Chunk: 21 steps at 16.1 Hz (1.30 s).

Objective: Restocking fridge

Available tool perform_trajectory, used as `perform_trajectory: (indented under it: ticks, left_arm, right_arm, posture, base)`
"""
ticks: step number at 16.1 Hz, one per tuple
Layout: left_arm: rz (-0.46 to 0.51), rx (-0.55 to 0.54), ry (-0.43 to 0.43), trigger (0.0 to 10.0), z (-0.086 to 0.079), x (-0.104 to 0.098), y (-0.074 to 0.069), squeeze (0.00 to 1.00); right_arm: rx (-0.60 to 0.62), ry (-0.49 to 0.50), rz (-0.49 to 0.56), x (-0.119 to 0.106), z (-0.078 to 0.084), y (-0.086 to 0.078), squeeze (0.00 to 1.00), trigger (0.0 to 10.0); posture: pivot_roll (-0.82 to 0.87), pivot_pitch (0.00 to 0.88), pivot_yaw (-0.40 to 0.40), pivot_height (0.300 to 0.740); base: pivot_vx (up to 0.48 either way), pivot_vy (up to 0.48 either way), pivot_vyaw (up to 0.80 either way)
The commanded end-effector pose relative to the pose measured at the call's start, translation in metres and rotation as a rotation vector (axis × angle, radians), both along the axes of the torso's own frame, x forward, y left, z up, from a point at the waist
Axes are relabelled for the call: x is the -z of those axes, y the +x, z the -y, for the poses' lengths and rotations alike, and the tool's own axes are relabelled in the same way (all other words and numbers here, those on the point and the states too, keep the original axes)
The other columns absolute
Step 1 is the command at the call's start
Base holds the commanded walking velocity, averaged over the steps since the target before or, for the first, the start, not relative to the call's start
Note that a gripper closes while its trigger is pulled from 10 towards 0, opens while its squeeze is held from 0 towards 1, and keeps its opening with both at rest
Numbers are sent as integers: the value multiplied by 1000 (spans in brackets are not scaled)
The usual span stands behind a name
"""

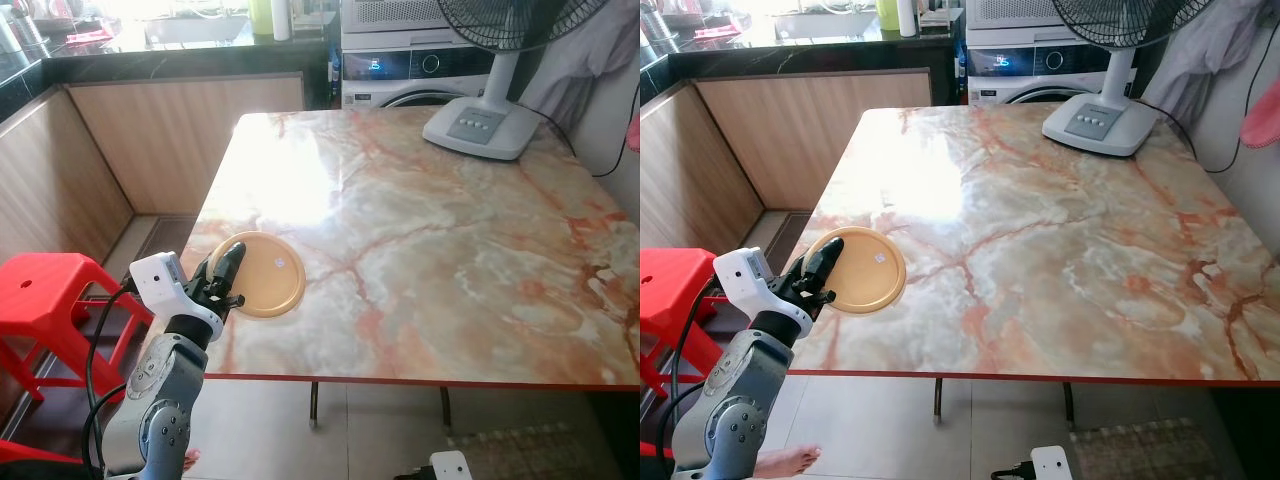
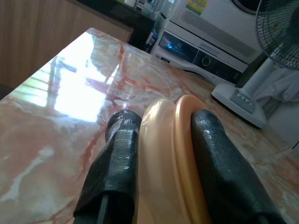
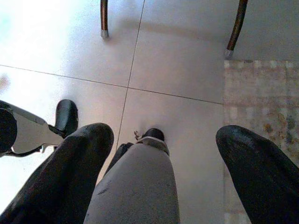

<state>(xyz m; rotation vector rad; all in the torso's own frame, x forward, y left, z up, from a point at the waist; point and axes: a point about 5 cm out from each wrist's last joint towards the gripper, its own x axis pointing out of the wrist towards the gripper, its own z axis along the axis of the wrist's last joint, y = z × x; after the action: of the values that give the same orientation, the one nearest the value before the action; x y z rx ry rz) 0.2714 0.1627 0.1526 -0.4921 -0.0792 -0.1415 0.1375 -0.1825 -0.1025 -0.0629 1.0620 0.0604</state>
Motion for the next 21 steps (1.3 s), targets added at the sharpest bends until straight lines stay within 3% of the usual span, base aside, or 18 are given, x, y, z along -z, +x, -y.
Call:
perform_trajectory:
  ticks: [1,12,21]
  left_arm:
    - [5,-9,4,10000,-1,-3,1,0]
    - [-6,-27,-4,10000,-2,-2,0,0]
    - [-6,-37,-15,10000,-3,-3,0,0]
  right_arm:
    - [1,6,-4,1,-2,-1,0,10000]
    - [-7,3,1,0,-2,1,0,10000]
    - [-14,-6,3,-1,-1,3,0,10000]
  posture:
    - [68,0,60,740]
    - [74,14,59,740]
    - [77,26,56,740]
  base:
    - [0,247,0]
    - [0,44,0]
    - [0,245,0]
